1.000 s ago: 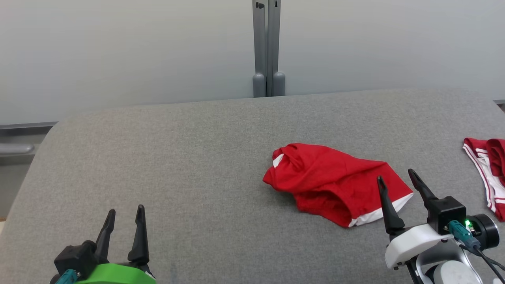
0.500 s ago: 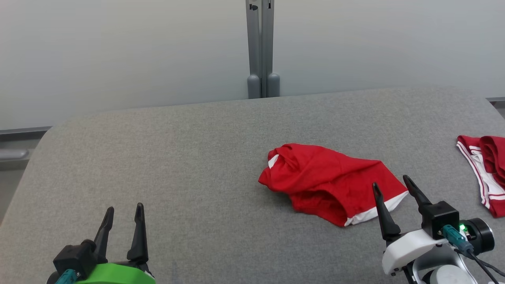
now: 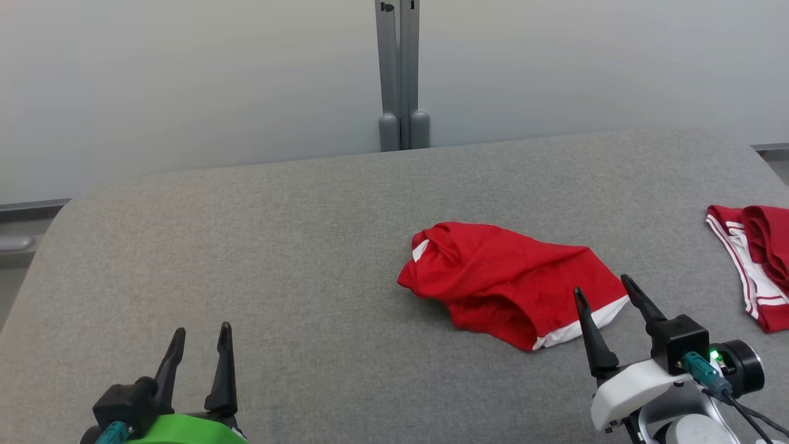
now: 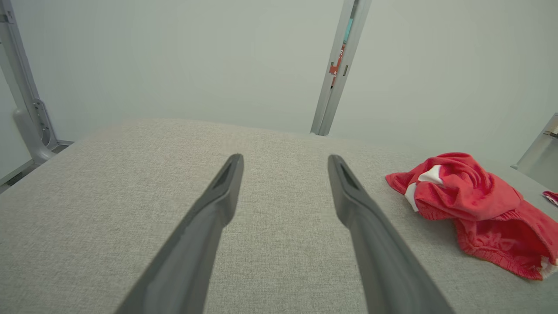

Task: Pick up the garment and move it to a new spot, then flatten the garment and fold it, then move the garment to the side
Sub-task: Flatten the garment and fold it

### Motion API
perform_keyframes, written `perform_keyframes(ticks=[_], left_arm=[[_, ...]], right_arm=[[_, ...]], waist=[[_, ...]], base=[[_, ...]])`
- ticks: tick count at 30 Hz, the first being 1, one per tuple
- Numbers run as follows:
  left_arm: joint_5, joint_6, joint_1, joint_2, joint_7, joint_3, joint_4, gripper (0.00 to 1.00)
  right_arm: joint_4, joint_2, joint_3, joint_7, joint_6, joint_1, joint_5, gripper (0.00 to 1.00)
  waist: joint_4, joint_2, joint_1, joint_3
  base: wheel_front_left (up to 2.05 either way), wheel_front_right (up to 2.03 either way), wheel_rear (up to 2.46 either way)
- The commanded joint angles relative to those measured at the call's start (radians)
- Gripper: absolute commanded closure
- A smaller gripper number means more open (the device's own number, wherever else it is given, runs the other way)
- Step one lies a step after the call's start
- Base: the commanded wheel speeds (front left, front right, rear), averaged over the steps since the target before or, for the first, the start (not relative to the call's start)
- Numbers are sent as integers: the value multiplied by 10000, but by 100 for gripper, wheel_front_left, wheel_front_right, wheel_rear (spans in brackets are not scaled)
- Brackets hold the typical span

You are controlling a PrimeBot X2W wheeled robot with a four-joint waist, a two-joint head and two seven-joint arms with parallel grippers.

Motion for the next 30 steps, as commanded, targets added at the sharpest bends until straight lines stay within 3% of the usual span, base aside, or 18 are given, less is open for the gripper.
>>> perform_keyframes(ticks=[1, 9, 18, 23, 30], left_arm=[[161, -6, -131, 3, -18, -56, 19, 0], [171, -168, -629, -266, 298, -954, 261, 0], [-139, -325, -1527, -611, 894, -2476, 1347, 0], [-922, -360, -2310, -778, 1520, -3470, 1980, 0], [-3324, -362, -3407, -846, 2710, -4598, 2993, 0]], right_arm=[[-3, -23, 42, -30, -19, -106, 64, 0], [-15, -123, 282, 93, -19, -268, 105, 0], [-220, -295, 343, 194, -19, -438, 70, 0], [-214, -263, 547, 125, -19, -564, 151, 0], [-91, -167, 695, 3, -19, -683, 214, 0]], waist=[[-152, 0, 0, 45], [-1191, 0, 0, 303], [-2820, 0, 0, 779], [-3580, 0, 0, 1091], [-4267, 0, 0, 1443]], base=[[0, 0, 0], [0, 0, 0], [0, 0, 0], [0, 0, 0], [0, 0, 0]])
